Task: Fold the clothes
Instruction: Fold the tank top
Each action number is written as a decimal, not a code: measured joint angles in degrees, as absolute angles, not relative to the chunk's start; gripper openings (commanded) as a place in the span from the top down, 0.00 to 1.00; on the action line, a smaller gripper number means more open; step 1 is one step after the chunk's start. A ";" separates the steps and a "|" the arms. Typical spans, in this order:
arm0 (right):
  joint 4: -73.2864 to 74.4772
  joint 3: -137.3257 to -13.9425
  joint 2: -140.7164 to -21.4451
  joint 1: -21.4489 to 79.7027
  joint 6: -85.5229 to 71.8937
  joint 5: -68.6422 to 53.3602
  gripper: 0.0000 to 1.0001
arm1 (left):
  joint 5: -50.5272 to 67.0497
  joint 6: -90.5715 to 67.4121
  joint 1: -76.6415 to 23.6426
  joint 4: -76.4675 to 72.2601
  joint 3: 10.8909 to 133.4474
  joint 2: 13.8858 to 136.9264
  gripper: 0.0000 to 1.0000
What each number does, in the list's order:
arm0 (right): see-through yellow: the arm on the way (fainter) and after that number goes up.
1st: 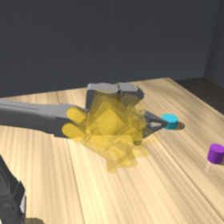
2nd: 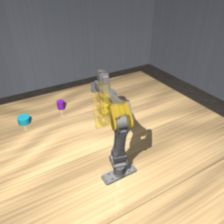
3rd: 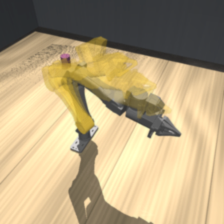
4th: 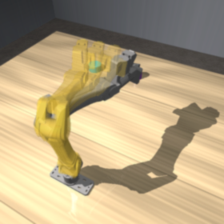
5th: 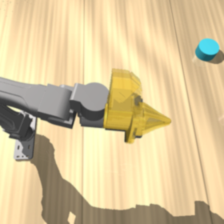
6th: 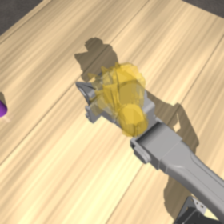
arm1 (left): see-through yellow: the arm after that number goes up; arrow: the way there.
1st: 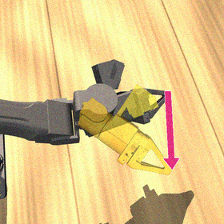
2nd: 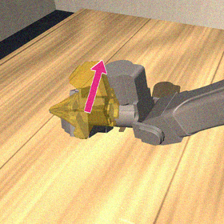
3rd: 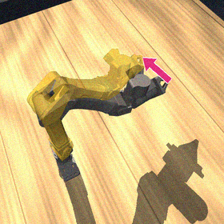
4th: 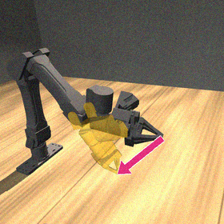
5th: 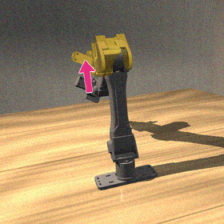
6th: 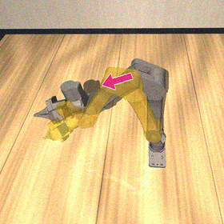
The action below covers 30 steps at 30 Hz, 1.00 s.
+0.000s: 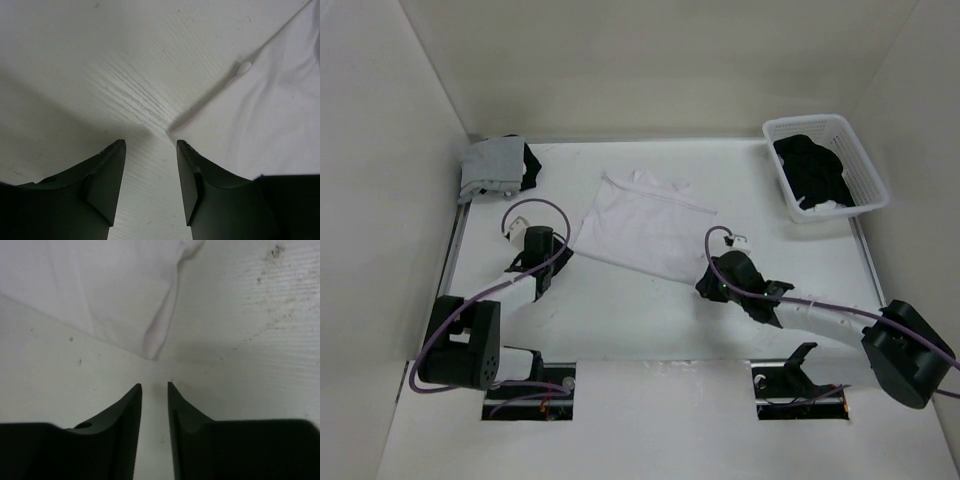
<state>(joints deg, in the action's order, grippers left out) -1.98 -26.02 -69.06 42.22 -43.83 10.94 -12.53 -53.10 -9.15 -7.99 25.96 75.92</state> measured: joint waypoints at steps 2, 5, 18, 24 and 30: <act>-2.00 -25.34 -69.67 42.24 -44.73 11.11 0.57 | -11.49 -53.08 -8.34 -9.06 25.74 76.20 0.57; -3.64 -25.34 -70.06 42.41 -45.58 11.57 0.52 | -10.17 -53.10 -8.32 -10.41 25.67 77.08 0.57; -15.25 -26.33 -80.84 41.56 -47.83 10.11 0.62 | -8.62 -53.12 -8.27 -13.98 25.67 79.31 0.61; -18.04 -25.89 -82.00 40.69 -48.99 10.11 0.63 | -8.23 -53.10 -8.32 -16.32 26.04 81.28 0.71; -20.23 -24.56 -82.00 39.40 -49.95 10.07 0.71 | -6.90 -53.12 -8.34 -18.35 26.44 83.42 0.78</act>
<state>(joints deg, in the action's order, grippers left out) -20.23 -24.56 -82.00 39.40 -49.95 10.07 -6.90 -53.12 -8.34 -18.35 26.44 83.42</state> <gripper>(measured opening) 0.321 0.241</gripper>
